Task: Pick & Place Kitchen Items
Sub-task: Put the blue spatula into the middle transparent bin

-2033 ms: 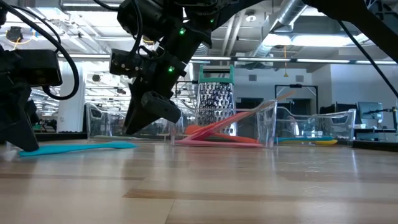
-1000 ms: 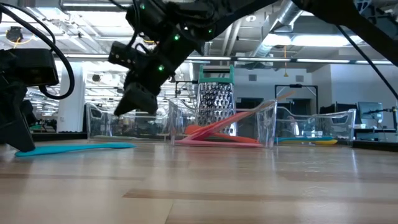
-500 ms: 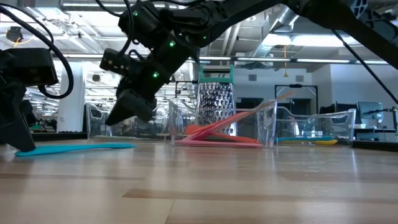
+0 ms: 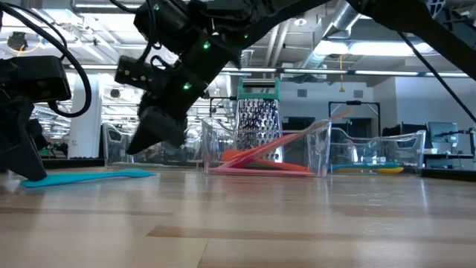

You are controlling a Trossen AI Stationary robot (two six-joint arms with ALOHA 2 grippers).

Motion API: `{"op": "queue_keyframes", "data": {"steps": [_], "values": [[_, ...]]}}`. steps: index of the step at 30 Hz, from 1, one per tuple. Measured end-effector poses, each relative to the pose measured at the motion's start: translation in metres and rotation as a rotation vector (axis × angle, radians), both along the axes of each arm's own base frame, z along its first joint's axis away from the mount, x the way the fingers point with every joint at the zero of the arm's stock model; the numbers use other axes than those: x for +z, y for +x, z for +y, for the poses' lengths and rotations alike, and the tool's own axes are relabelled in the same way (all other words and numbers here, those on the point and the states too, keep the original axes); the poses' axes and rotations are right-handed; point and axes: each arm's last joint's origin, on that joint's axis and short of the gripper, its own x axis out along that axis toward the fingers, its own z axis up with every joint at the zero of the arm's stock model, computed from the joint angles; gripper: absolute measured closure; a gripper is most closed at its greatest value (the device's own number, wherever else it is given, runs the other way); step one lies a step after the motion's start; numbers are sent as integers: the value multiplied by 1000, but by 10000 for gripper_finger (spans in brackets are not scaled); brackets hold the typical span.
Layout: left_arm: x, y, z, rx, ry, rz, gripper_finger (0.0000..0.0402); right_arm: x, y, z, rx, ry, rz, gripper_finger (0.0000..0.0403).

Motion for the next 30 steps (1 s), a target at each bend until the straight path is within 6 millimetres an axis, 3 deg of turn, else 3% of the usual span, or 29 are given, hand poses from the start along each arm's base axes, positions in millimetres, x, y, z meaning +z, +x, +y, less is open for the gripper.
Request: {"op": "queue_keyframes", "data": {"steps": [8,21,25,30], "values": [[0,0,-1,-29,12,2,400,33,-26,-2,-30,62,168,403],[9,-2,1,-58,40,-28,400,27,-36,15,-5,133,235,403],[14,-2,3,-80,67,-47,400,38,-51,13,-29,153,210,403],[15,-4,16,-38,121,11,400,50,-87,10,-65,202,125,403]]}}
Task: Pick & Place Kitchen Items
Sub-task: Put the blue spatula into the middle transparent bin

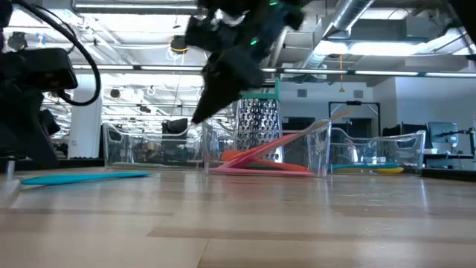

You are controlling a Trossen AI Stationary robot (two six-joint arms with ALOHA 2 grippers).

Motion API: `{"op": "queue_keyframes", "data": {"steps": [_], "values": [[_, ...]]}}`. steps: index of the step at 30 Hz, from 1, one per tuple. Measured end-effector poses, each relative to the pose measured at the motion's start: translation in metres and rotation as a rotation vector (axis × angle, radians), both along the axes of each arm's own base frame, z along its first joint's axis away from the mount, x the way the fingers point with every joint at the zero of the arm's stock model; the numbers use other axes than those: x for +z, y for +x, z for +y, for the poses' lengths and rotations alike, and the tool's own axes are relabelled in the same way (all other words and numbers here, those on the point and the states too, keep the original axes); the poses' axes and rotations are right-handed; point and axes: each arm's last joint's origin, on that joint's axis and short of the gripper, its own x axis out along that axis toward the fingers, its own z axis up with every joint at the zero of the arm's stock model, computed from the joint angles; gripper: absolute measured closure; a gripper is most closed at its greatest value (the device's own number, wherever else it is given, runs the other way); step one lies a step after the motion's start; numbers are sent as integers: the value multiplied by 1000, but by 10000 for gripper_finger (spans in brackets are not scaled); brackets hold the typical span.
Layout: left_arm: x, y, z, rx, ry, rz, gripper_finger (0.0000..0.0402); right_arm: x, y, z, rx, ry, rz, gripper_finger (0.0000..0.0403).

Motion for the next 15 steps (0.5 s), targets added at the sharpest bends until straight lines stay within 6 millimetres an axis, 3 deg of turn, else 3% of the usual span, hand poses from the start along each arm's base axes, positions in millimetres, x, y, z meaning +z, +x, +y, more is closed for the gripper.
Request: {"op": "queue_keyframes", "data": {"steps": [4,9,15], "values": [[0,1,14,69,37,47,400,7,-35,-2,-49,63,-162,403],[0,8,33,154,81,72,400,-6,-79,-1,-113,121,-291,403],[-1,19,58,219,83,122,400,-16,-117,12,-194,97,-372,403]]}}
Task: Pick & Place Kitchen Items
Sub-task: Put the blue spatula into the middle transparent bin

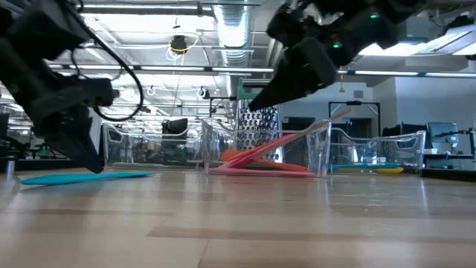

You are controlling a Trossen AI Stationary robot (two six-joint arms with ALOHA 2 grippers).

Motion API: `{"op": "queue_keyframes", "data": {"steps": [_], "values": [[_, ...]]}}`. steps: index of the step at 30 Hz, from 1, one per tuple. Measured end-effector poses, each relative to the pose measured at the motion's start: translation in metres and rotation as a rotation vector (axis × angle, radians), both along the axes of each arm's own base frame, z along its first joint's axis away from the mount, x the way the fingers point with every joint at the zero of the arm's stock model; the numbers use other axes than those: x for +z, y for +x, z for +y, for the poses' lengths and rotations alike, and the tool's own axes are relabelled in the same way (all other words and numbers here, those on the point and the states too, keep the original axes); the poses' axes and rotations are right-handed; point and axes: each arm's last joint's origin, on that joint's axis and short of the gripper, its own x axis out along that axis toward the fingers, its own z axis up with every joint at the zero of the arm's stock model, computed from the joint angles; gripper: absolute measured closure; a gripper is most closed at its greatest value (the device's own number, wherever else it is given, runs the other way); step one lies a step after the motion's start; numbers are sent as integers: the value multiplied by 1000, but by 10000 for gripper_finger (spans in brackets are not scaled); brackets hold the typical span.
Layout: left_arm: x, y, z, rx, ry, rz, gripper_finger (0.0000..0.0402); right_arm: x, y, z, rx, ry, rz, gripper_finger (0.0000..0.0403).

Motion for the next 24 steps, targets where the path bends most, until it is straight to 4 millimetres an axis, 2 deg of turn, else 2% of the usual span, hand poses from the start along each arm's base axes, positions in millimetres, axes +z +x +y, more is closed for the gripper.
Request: {"op": "queue_keyframes", "data": {"steps": [6,11,13,16,24], "values": [[-7,13,14,56,-69,2,400,3,-27,20,-50,-61,-21,403],[-11,36,10,-29,-101,-152,400,16,-45,29,-45,-76,-73,403],[-11,48,7,-54,-105,-210,400,20,-50,30,-39,-75,-83,403],[-15,67,2,-73,-95,-204,400,26,-54,31,-31,-72,-108,403],[-23,132,-13,-189,-15,-196,400,20,-64,28,-67,-93,-101,403]]}}
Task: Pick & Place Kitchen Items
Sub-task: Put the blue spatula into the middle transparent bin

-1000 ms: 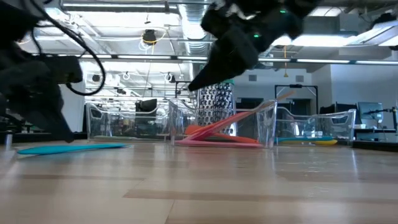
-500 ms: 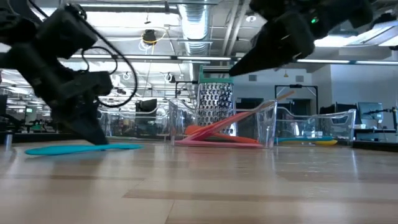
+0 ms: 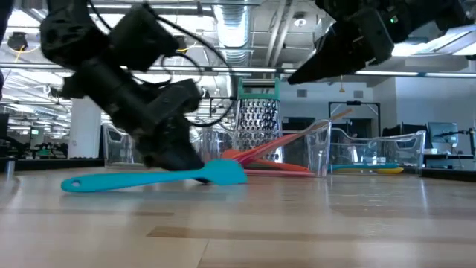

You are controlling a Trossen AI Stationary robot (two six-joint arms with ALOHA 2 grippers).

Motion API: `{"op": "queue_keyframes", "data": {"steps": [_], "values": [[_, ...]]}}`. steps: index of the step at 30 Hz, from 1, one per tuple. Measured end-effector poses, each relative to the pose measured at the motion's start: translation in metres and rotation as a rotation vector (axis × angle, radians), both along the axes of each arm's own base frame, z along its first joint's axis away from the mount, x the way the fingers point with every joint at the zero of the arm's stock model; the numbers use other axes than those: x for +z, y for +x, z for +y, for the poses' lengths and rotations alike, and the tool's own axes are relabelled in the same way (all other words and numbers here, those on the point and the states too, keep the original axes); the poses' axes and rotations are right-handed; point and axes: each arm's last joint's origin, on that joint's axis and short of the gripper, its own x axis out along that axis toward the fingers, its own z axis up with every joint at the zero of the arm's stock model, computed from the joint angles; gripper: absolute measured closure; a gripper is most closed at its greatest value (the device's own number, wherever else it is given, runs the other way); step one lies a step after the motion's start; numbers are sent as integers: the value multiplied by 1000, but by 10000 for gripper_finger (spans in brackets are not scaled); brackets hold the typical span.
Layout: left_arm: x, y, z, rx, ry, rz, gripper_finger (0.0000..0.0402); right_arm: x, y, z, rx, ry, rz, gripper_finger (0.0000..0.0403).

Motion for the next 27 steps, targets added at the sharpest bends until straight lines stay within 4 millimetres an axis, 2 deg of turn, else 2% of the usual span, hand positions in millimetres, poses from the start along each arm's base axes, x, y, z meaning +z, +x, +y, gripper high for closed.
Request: {"op": "queue_keyframes", "data": {"steps": [7,14,18,20,24,27], "values": [[9,35,-11,-145,-21,-69,400,-1,0,0,-14,27,-1,403],[8,36,-9,-167,-2,-63,400,-8,-1,3,27,138,57,403],[6,34,-8,-166,0,-52,400,-23,5,8,91,264,118,403],[6,34,-9,-167,-1,-55,400,-37,10,11,100,304,152,403],[6,34,-9,-167,-1,-55,400,-66,23,17,124,306,200,403],[6,34,-9,-167,0,-55,400,-75,34,20,150,266,226,403]]}}
